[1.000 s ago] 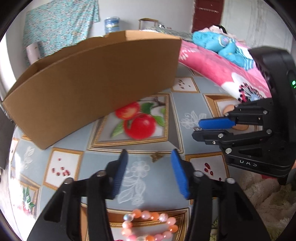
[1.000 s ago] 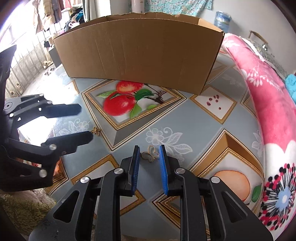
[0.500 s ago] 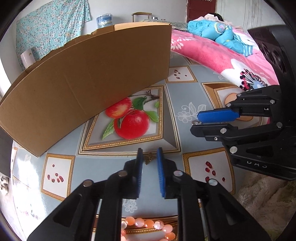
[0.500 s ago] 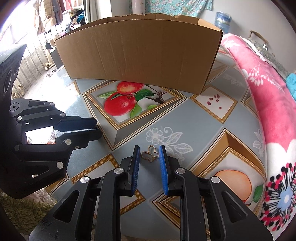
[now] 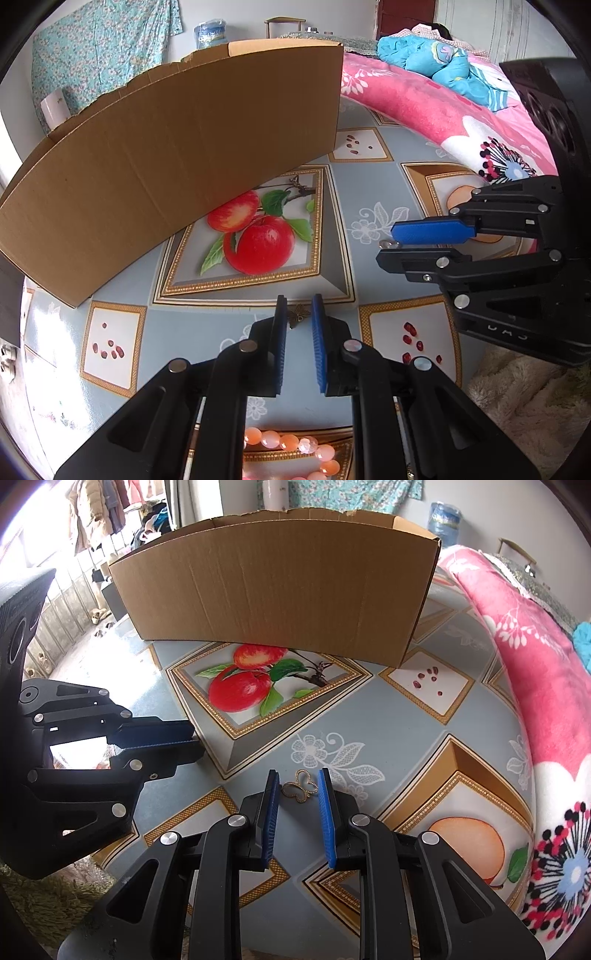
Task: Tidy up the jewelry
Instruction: 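Close the right tool on the gold butterfly charm, then carry the butterfly charm into the box and open the right tool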
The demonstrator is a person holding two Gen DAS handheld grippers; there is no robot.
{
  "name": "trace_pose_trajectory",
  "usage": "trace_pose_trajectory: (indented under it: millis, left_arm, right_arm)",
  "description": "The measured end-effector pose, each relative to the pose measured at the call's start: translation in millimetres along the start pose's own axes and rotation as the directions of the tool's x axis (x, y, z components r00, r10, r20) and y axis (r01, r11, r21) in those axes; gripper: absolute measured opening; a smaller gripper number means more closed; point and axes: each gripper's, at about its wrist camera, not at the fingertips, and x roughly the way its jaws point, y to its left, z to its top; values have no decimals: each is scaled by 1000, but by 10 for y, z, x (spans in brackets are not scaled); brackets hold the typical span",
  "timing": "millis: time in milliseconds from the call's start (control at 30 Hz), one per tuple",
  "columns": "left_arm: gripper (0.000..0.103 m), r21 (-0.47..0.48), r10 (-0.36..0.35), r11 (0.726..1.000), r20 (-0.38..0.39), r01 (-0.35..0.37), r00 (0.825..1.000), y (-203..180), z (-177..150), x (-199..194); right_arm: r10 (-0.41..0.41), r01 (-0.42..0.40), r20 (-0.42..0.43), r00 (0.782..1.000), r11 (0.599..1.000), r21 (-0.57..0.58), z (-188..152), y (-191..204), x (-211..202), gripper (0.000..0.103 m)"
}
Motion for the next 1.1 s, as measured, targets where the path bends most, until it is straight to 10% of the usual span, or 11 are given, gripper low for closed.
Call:
trace_pose_trajectory:
  millis: [1100]
  left_arm:
    - [13, -83, 33, 996, 169, -19, 985, 125, -122, -558]
  right_arm:
    - [-34, 36, 105, 994, 999, -23, 41, 201, -278, 19]
